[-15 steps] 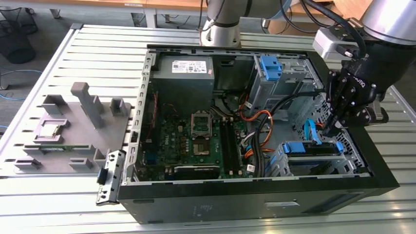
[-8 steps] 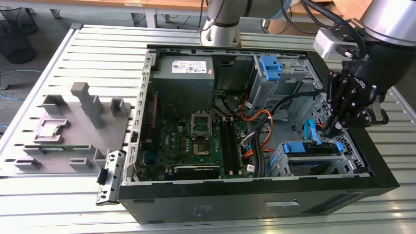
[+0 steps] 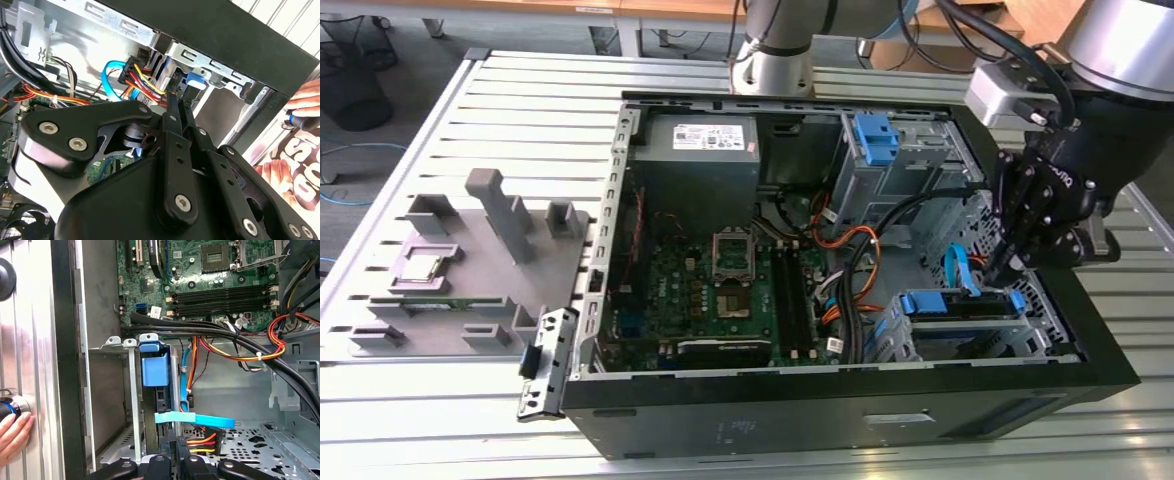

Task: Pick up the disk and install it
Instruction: 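Insert the second disk wire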

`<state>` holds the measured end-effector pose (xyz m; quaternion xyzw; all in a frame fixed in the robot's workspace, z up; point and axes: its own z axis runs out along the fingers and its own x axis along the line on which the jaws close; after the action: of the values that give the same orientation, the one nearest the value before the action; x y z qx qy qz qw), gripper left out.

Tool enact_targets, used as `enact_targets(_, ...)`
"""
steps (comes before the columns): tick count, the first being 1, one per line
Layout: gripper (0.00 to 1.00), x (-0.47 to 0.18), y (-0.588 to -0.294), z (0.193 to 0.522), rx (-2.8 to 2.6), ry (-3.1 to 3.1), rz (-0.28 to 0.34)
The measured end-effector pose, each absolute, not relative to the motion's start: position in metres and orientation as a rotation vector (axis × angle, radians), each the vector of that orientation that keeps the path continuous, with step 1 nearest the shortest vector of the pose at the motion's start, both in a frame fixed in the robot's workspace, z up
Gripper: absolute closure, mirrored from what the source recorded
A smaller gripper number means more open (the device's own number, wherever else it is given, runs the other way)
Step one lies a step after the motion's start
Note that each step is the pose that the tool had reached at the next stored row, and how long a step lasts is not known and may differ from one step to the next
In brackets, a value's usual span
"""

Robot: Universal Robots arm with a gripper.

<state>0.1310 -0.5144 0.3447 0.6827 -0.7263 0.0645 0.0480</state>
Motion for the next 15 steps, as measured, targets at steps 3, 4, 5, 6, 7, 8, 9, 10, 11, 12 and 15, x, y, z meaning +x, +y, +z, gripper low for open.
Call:
enact_targets(3, 0.83, 0.131, -0.5166, 0.343, 2.095, -2.203, 0.198)
enact_targets(4, 0.83, 0.131, -0.5168, 0.3426, 2.103, -2.196, 0.198)
enact_targets(5, 0.83, 0.1309, -0.5168, 0.3425, 2.109, -2.191, 0.199)
enact_targets(6, 0.83, 0.1303, -0.5168, 0.3425, 2.111, -2.189, 0.199)
enact_targets(7, 0.83, 0.1293, -0.5168, 0.3425, 2.113, -2.188, 0.199)
enact_targets(8, 0.83, 0.1283, -0.5169, 0.3423, 2.115, -2.186, 0.2)
enact_targets(9, 0.83, 0.1277, -0.5169, 0.3422, 2.119, -2.184, 0.202)
enact_targets(10, 0.83, 0.1274, -0.5169, 0.342, 2.124, -2.181, 0.204)
enact_targets(11, 0.83, 0.1274, -0.517, 0.3419, 2.133, -2.176, 0.209)
enact_targets(12, 0.83, 0.1274, -0.5171, 0.3417, 2.142, -2.171, 0.213)
enact_targets(15, 0.83, 0.1274, -0.5174, 0.341, 2.174, -2.152, 0.229)
